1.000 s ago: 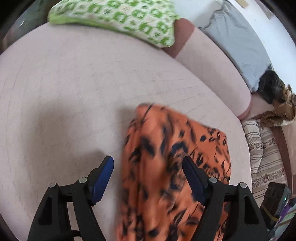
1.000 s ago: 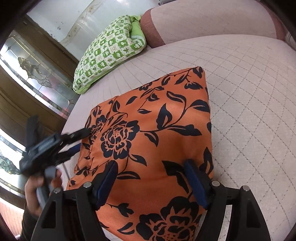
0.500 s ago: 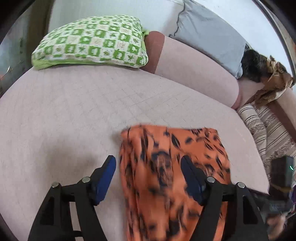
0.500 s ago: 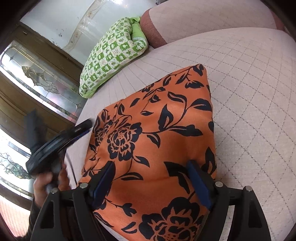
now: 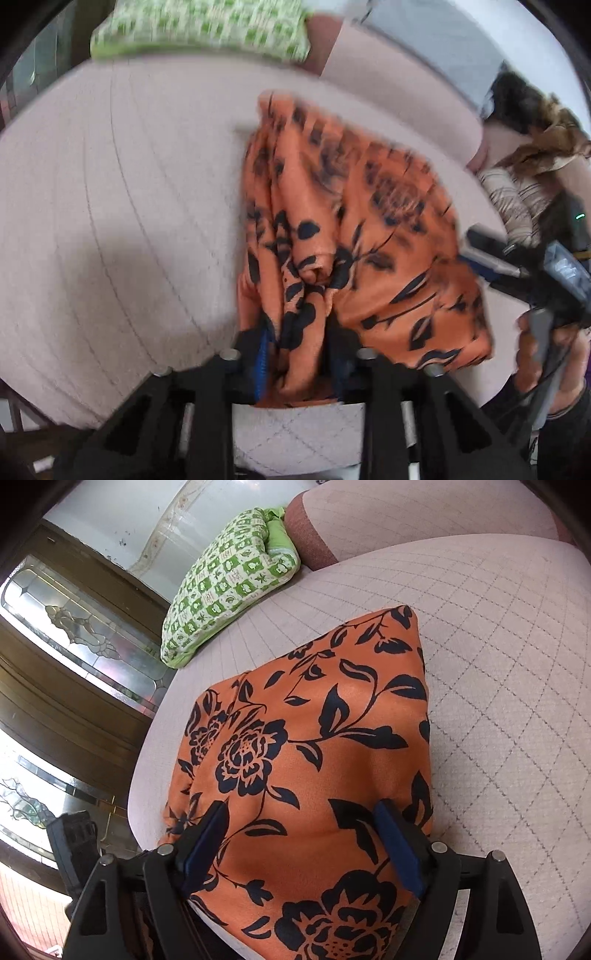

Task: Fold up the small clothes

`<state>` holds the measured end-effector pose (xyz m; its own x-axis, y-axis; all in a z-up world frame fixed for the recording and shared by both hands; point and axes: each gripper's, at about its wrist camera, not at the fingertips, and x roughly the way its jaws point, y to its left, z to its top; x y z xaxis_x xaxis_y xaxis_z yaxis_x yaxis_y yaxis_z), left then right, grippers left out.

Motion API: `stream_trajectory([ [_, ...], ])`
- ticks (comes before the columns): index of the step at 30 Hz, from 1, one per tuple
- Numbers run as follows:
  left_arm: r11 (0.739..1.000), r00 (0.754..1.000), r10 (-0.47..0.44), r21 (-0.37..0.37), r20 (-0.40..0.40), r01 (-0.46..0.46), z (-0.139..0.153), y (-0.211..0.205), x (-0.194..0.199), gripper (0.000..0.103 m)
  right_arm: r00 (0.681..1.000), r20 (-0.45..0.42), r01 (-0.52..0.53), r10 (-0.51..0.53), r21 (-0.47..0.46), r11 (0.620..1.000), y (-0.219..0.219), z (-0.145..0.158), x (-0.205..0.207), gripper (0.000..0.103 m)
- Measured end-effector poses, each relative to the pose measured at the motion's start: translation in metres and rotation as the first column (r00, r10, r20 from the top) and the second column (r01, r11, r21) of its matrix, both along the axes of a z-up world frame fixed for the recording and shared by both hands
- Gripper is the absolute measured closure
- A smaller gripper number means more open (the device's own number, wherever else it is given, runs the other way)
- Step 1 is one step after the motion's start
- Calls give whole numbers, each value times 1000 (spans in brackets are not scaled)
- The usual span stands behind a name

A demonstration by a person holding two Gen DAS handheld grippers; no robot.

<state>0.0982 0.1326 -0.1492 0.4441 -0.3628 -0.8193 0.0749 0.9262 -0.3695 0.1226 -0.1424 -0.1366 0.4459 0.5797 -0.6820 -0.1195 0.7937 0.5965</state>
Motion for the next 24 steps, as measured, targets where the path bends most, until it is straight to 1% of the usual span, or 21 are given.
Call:
stream_trajectory([
  [1,1000,1000,2,-9,1,-2,5,1,-1,64,1000,-5,5,-5,2,1000,-1,2,0,19],
  [2,1000,1000,9,-4,4,-9,12,2,0,49,1000,-9,7,-7,5,1000,-3,5,-1,19],
  [3,1000,999,18,-14,39,-17,25,5,0,44,1000,-14,11,-11,15,1000,-6,8,-2,19],
  [4,999,995,19,-35,94,-15,39,8,1,37,1000,-13,25,-24,50,998,-14,14,-5,19],
  [5,999,992,16,-47,128,-10,47,10,-1,28,999,-4,33,-32,73,997,-21,18,-8,19],
  [7,998,983,35,-60,182,-24,61,16,9,17,996,18,83,-85,66,994,-36,24,-12,19],
  [8,997,981,46,-64,187,-35,63,18,18,17,994,27,105,-107,60,993,-44,25,-13,19],
  [9,996,985,49,-76,168,-36,59,19,36,17,992,28,125,-127,56,991,-51,25,-12,17],
  [10,995,989,49,-95,139,-36,53,20,49,17,989,6,150,-150,57,987,-60,20,-10,16],
  [11,992,993,50,-119,105,-38,46,22,58,17,985,-42,173,-170,79,982,-69,11,-6,16],
  [13,981,998,52,-190,35,-44,29,23,77,18,983,-94,167,-155,138,976,-77,-2,-1,16],
  [14,978,999,51,-203,9,-48,22,25,78,18,982,-128,162,-142,162,973,-77,-12,2,16],
  [15,975,999,47,-217,-12,-48,18,27,75,18,981,-140,159,-136,167,973,-77,-17,3,16],
  [17,971,999,28,-238,-20,-32,9,27,79,19,979,-165,149,-115,210,966,-71,-30,10,16],
  [18,969,998,25,-245,-49,-36,1,28,81,19,978,-183,144,-103,227,963,-67,-37,15,16],
  [19,968,997,29,-247,-69,-45,-4,28,81,22,975,-203,140,-92,237,961,-62,-44,19,16],
  [20,969,998,29,-243,-56,-42,-5,29,76,23,977,-194,134,-89,232,963,-56,-46,22,16],
  [21,973,999,24,-228,-42,-33,-4,28,74,28,986,-152,104,-73,210,972,-49,-42,23,18],
  [22,978,999,13,-209,-48,-23,-3,27,73,47,990,-129,78,-55,182,980,-42,-39,24,33],
  [23,980,998,-6,-199,-58,-6,-3,25,74,60,991,-124,65,-49,131,989,-36,-38,25,41],
  [24,980,998,-17,-197,-62,5,-4,23,75,62,991,-123,61,-47,110,992,-33,-39,26,51],
])
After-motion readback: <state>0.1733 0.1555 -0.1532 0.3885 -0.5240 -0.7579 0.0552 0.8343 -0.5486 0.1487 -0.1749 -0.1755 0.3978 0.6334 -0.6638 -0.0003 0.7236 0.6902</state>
